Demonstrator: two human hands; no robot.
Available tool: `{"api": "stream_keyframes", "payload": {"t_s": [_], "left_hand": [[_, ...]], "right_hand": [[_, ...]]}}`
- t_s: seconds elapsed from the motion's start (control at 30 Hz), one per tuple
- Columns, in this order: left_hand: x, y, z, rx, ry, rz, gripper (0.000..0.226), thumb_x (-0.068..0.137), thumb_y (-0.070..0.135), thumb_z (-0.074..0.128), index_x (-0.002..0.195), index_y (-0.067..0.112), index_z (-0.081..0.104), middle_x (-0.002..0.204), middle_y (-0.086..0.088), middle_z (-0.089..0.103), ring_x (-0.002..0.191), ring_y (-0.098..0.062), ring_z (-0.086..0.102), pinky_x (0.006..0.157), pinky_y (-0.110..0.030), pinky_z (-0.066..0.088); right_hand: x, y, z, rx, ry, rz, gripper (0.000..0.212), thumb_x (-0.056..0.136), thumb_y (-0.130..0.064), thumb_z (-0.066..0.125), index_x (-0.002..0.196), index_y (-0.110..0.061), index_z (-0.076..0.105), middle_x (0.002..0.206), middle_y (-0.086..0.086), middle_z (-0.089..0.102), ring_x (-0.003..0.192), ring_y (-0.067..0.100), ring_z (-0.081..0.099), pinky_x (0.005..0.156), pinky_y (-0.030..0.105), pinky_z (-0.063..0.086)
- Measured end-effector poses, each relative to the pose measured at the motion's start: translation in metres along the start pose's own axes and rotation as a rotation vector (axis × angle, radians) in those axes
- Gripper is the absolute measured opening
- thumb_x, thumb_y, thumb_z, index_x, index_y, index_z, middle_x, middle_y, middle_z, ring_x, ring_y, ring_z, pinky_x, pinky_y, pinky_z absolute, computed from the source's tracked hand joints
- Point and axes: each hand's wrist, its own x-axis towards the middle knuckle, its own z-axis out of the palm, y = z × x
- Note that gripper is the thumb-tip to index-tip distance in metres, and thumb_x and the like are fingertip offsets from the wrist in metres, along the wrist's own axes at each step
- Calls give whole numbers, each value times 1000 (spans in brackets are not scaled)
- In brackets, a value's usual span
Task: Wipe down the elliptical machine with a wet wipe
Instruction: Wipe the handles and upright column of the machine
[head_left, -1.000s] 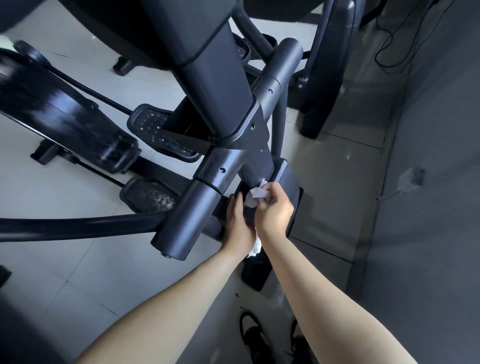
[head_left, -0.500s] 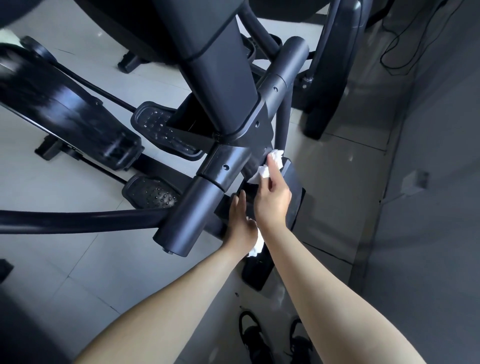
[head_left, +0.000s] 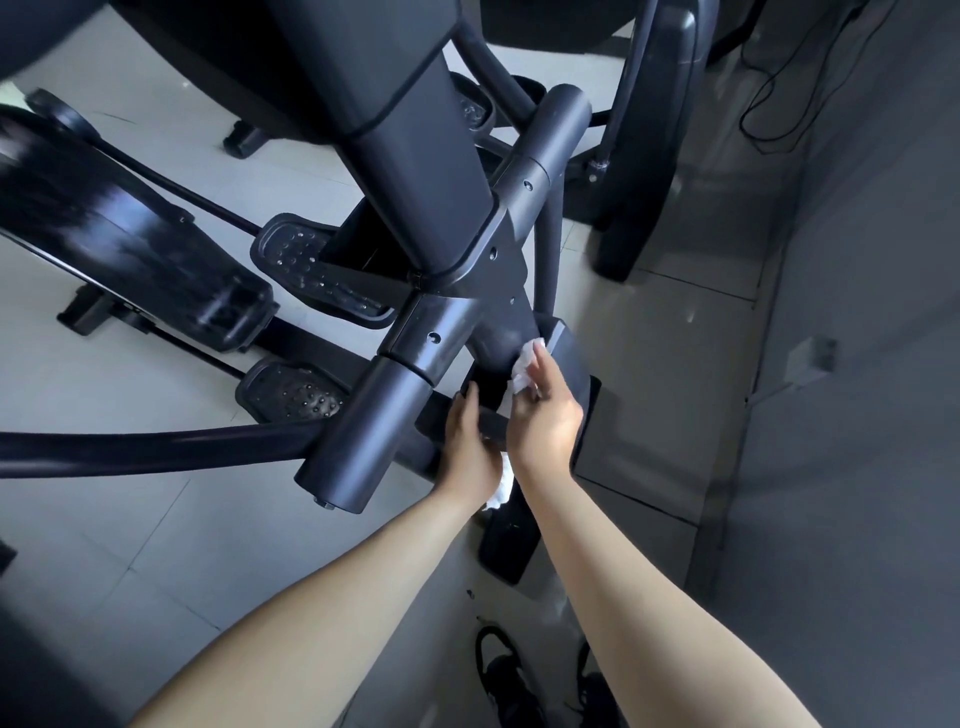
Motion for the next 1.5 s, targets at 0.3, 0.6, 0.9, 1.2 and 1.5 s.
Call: {"api": "stream_keyframes", "payload": {"t_s": [0.3, 0.6, 0.9, 1.2, 1.5], "left_hand": [[-16, 4, 10, -71, 66, 154, 66, 96, -10, 42, 158, 12, 33, 169, 8, 16, 154, -11, 20, 124, -30, 24], [-19, -12, 25, 268, -20, 238, 100, 88, -12, 51, 163, 32, 2, 166, 21, -22, 112, -27, 64, 65, -30, 48], [-8, -22, 46, 263, 47, 181, 108, 87, -13, 53, 158, 45, -5, 159, 30, -30, 98, -30, 68, 78, -39, 57], [-4, -27, 48, 113, 148, 270, 81, 97, 3, 52, 147, 55, 15, 157, 38, -8, 121, -21, 60, 98, -39, 51], [4, -37, 53, 243, 338, 467, 56, 104, 21, 50, 125, 70, 34, 144, 28, 45, 92, -13, 68, 80, -35, 54]], "right_hand": [[20, 24, -11, -385, -232, -215, 45, 110, -23, 38, 153, -31, 41, 153, -23, 39, 140, 0, 39, 113, 15, 31], [11, 70, -30, -233, -155, 146, 53, 107, -19, 35, 156, -39, 32, 117, -8, 61, 104, 20, 58, 73, 16, 41], [26, 64, -26, -63, -275, -81, 54, 101, -25, 44, 150, -48, 36, 145, -2, 57, 130, 12, 53, 116, 39, 40], [36, 79, -21, -273, -171, -674, 36, 95, 3, 55, 128, -3, 68, 124, 5, 65, 119, 19, 55, 106, 14, 37], [34, 77, -2, -164, -57, -778, 38, 99, -8, 53, 134, -12, 66, 132, -2, 65, 124, 9, 46, 110, 12, 29]]}}
